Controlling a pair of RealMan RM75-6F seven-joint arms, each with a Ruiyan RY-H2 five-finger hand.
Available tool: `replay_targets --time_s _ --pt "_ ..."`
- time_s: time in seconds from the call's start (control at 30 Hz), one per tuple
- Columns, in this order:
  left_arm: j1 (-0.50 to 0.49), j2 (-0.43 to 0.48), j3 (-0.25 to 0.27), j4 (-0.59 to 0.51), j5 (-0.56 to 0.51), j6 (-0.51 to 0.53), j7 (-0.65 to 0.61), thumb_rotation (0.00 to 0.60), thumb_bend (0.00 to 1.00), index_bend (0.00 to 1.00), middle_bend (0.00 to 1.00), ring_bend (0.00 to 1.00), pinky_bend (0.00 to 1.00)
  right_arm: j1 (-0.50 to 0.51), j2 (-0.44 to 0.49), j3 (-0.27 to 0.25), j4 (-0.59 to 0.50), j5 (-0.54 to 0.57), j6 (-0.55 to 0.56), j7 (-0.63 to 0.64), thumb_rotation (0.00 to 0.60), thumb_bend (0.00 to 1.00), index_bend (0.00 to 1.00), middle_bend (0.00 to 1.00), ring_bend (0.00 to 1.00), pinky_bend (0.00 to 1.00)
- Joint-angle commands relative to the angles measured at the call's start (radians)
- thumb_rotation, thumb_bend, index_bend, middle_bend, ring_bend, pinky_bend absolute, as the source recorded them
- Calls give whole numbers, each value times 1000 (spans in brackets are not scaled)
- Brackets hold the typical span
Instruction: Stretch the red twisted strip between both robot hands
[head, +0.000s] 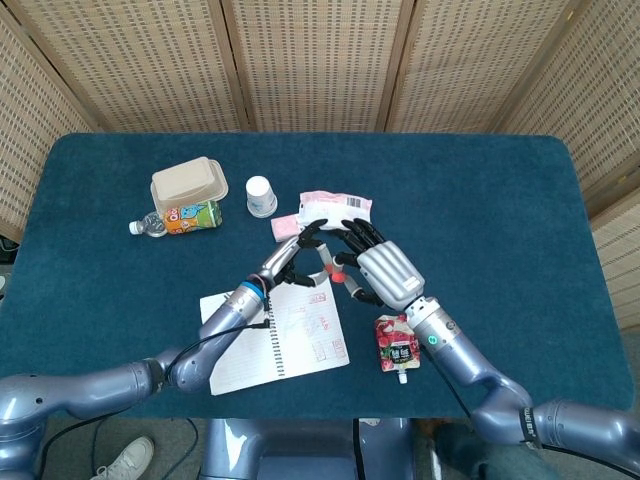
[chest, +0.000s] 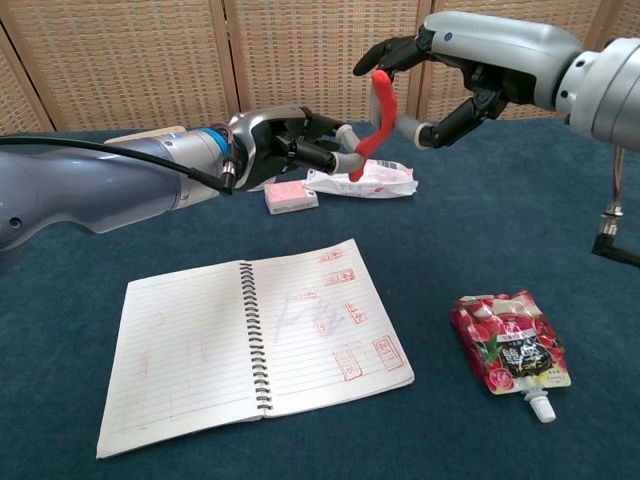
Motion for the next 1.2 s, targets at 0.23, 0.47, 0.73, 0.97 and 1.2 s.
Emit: replay_targets --time_s 0.23,0.47,0.73,0.97,1.2 --pt "9 21 -6 -2 -1 3 -8 600 562 699 0 0 0 -3 42 6 -37 45 -44 37 600 810 944 183 0 0" --pt "27 48 -7 10 0 2 -25 600 562 700 0 0 0 -12 81 -4 -38 44 -57 43 600 831 966 183 0 0" --pt "64 111 -12 17 21 2 -63 600 566 700 0 0 0 -31 155 -52 -26 -1 -86 39 600 843 980 184 0 0" --pt "100 186 -13 18 41 10 -82 600 576 700 0 0 0 -54 191 -80 9 -26 -78 27 600 843 980 184 0 0" --pt "146 301 4 3 83 38 -55 600 576 700 0 0 0 -76 214 -94 38 -20 -73 25 600 842 980 182 0 0"
